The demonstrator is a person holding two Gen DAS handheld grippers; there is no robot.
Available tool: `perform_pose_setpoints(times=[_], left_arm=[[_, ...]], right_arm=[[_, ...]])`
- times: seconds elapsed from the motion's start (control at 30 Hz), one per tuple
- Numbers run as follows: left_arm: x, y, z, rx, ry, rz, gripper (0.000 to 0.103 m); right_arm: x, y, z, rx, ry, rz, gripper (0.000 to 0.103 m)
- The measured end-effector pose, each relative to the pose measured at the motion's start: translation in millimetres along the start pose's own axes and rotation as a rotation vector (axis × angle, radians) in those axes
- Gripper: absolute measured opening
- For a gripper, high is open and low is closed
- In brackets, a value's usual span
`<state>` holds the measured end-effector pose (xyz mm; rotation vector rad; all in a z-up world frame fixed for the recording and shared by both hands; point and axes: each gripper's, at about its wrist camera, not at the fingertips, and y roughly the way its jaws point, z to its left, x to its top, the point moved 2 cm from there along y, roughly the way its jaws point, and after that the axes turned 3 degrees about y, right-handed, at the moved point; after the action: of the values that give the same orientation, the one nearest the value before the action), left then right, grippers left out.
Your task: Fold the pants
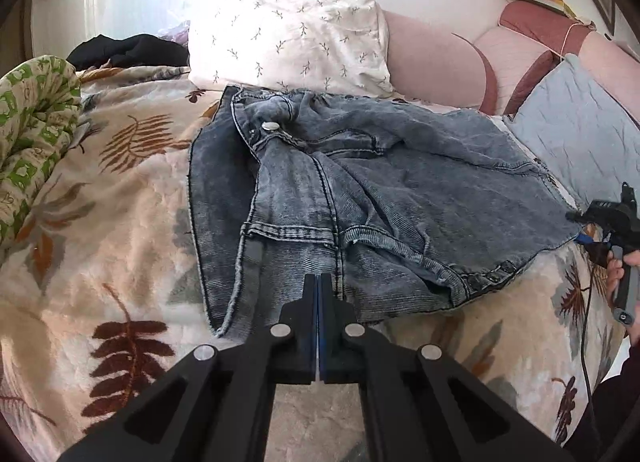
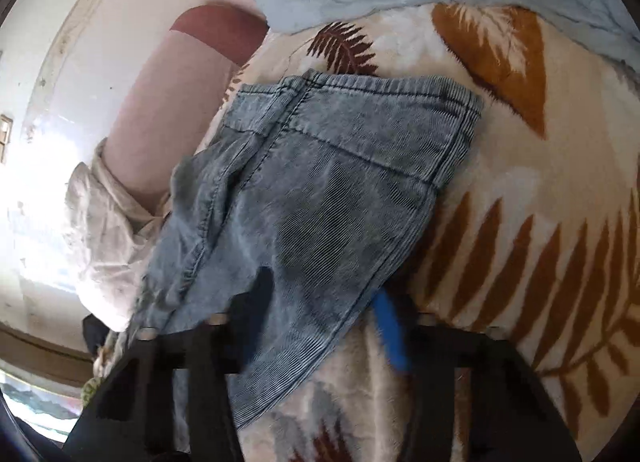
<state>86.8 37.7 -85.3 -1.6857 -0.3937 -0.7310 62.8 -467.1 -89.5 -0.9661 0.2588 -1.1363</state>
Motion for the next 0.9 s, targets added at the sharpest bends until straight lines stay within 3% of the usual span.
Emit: perform_pose_setpoints(times=[0.03, 0.13, 0.37, 0.47, 0.5, 0.57, 0.67, 0.73, 0.9], left_arm=[[0.1, -2.2, 1.2, -0.002, -0.002, -0.004, 0.001], [0.9, -8.7, 5.5, 0.0, -0.011, -0.015, 0.001], [-4.4, -24.9, 23.3, -0.026, -0.069, -0.009, 0.001], [-11.6, -28.3, 25.3, -0.057, -0.09, 0.017, 0.002], [-12.9, -27.1, 22.5, -0.082, -0.086, 0.028, 0.003], [-15.1, -22.6, 17.6, -0.125, -0.085, 0.057, 0.007], [-18.6, -17.6, 10.3, -0.151, -0.102, 0.089, 0.025], [-18.8, -14.8, 9.2, -0.165, -0.128, 0.097, 0.048], [-13.2, 6.6, 16.7, -0.121, -0.177, 0.126, 0.047]], right_arm=[[0.8, 0.9, -2.1, -0.009, -0.003, -0.001, 0.024], [1.0, -1.3, -6.7, -0.007, 0.006, -0.011, 0.017], [-1.3, -8.7, 0.6, 0.044, -0.013, -0.013, 0.014], [-2.6, -4.4, 1.8, 0.026, -0.015, 0.016, 0.02], [-2.5, -3.0, -0.3, 0.04, 0.006, 0.029, 0.028], [-2.6, -2.6, 0.0, 0.043, 0.018, 0.033, 0.029], [-6.1, -2.9, 4.8, 0.058, 0.014, 0.032, 0.044], [-8.7, -3.0, 9.6, 0.047, -0.008, 0.029, 0.048], [-9.0, -3.2, 8.9, 0.054, -0.003, 0.032, 0.05]])
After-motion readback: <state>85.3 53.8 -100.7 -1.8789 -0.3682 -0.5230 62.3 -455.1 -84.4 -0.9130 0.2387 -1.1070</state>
